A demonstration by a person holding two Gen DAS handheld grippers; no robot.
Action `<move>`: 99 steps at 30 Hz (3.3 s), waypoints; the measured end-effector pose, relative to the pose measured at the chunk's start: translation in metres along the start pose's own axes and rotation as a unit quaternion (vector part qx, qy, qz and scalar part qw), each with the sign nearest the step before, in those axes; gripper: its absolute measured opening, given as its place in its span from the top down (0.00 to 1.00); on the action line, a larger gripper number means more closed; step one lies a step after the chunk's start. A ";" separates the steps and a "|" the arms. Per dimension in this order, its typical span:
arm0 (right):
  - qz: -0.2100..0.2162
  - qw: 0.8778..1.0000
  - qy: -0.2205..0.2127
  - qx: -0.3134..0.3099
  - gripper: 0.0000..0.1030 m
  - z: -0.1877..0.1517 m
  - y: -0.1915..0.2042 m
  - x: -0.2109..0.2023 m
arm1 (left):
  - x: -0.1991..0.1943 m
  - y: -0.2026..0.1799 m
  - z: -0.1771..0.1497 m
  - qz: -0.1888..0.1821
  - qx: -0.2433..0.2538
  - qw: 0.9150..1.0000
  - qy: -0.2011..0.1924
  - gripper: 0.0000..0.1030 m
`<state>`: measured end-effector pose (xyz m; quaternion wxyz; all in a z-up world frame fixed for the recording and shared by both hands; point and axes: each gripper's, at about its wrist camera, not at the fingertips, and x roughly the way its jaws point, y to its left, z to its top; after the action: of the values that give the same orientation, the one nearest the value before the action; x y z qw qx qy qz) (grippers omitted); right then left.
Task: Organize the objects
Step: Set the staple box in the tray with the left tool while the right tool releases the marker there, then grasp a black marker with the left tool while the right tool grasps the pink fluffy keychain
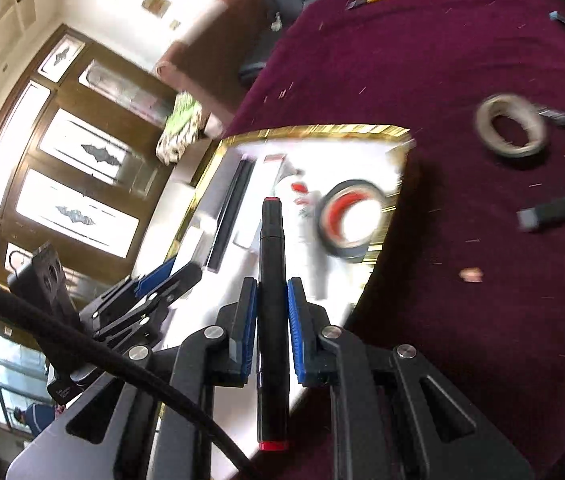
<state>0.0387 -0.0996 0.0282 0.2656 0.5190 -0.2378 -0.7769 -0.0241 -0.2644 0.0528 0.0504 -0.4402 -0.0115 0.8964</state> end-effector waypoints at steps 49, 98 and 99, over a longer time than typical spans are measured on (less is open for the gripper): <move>-0.090 0.982 -0.159 0.054 0.58 -0.107 -0.132 -0.173 | -0.020 -0.156 0.015 -0.163 0.032 0.986 0.010 0.38; -0.037 0.981 -0.177 0.074 0.54 -0.108 -0.163 -0.186 | 0.068 -0.271 0.006 -0.125 0.234 0.958 0.110 0.89; -0.034 0.983 -0.172 0.063 0.54 -0.104 -0.152 -0.186 | 0.060 -0.267 -0.003 -0.124 0.227 0.960 0.109 0.89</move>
<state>0.1704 0.1269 0.0207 0.1608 0.4014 -0.3100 -0.8467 -0.0369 0.0072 0.0215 0.2603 -0.5077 0.1432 0.8087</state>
